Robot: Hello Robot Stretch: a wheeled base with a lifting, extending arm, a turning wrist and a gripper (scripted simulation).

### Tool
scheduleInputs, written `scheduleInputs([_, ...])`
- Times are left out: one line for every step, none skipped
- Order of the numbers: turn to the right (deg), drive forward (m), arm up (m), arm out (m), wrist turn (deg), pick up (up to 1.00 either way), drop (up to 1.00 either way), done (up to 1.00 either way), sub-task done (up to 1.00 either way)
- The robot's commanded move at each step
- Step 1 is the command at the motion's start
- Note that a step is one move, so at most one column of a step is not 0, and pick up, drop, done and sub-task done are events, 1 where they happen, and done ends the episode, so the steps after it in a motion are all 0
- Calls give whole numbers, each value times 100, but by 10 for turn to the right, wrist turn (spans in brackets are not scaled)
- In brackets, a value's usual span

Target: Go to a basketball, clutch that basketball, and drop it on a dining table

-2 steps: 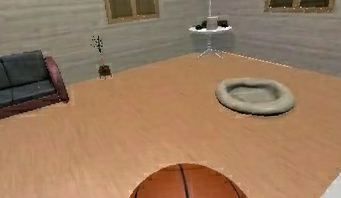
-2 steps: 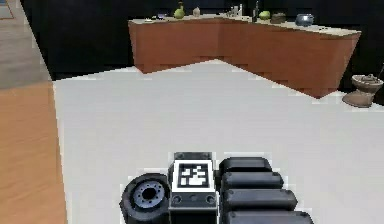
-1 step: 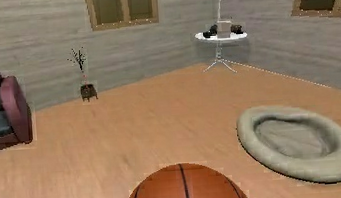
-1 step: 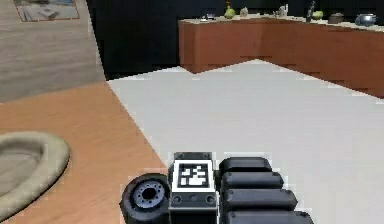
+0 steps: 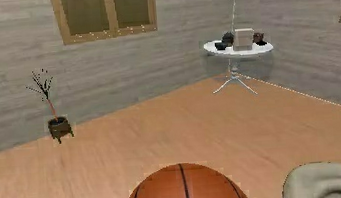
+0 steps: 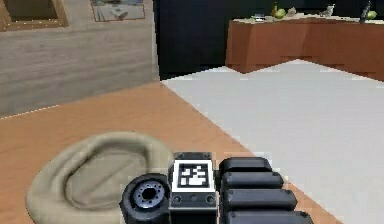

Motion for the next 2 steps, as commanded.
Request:
scheduleInputs([0,35,0,0,0,0,0,0,0])
scheduleInputs([60,0,0,0,0,0,0,0,0])
